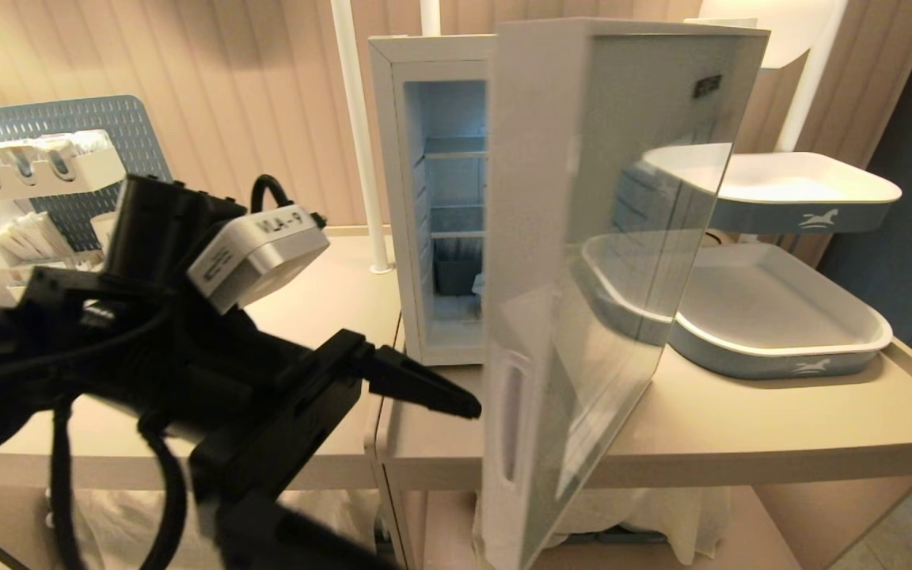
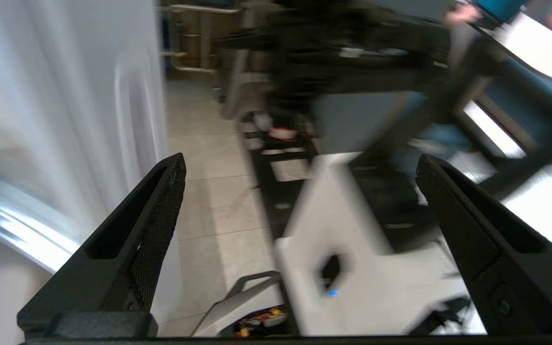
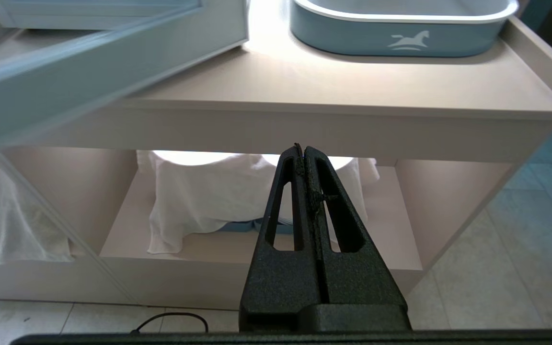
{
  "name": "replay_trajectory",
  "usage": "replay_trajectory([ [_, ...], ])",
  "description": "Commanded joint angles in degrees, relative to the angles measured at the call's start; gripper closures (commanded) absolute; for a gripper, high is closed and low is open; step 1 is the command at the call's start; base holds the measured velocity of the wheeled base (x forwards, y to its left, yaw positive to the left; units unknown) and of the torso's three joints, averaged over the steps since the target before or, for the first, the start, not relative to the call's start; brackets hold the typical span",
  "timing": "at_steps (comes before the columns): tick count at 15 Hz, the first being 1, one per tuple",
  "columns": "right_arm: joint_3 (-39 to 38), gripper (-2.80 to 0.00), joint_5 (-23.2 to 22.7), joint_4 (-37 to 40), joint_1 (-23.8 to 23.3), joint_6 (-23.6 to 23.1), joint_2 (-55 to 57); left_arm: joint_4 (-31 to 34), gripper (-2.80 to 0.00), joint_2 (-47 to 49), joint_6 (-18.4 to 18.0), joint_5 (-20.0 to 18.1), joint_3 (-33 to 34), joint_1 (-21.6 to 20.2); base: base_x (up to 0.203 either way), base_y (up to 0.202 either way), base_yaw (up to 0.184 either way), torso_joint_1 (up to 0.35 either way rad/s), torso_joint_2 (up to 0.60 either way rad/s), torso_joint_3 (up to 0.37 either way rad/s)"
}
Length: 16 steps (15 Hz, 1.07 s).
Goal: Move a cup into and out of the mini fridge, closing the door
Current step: Open the freezer door, then take the yoghurt out of the freezer
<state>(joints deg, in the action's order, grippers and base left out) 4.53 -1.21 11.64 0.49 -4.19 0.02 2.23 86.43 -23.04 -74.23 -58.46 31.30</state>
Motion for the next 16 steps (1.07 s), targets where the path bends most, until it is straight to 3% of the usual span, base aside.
replay_trajectory([
  [1,0.04,0.00,-0.02,0.05,-0.05,-0.03,0.06,0.17,-2.80,-11.17,0.17,1.96,5.99,6.59,0.000,0.000,0.000,0.000,0.00,0.000],
  [2,-0.05,0.00,-0.02,0.05,-0.05,-0.03,0.06,0.05,-2.80,-14.81,0.77,4.69,8.54,7.99,0.000,0.000,0.000,0.000,0.00,0.000],
  [4,0.04,0.00,-0.09,0.05,-0.05,-0.03,0.06,-0.28,-2.80,-18.88,5.19,15.89,10.77,6.70,0.000,0.000,0.000,0.000,0.00,0.000],
  [8,0.04,0.00,-0.11,0.13,-0.05,-0.03,0.06,-7.39,-2.80,-26.43,20.68,32.07,14.69,-12.36,0.000,0.000,0.000,0.000,0.00,0.000],
  [9,0.04,0.00,-0.10,0.13,0.00,-0.03,0.06,-10.25,0.00,-29.25,23.99,37.60,16.32,-18.43,0.000,0.000,0.000,0.000,0.00,0.000],
  [12,0.04,0.00,-0.11,0.13,-0.05,-0.03,0.06,-11.17,0.00,-36.76,29.89,56.57,17.44,-33.42,0.000,0.000,0.000,0.000,0.00,0.000],
  [13,0.04,0.00,-0.11,0.13,-0.05,-0.03,0.06,-8.63,0.00,-39.94,31.66,61.51,16.37,-35.76,0.000,0.000,0.000,0.000,0.00,0.000],
  [16,-0.04,0.00,-0.11,0.08,-0.05,-0.03,0.06,12.49,0.00,-52.43,34.48,65.51,9.88,-36.89,0.000,0.000,0.000,0.000,0.00,0.000],
])
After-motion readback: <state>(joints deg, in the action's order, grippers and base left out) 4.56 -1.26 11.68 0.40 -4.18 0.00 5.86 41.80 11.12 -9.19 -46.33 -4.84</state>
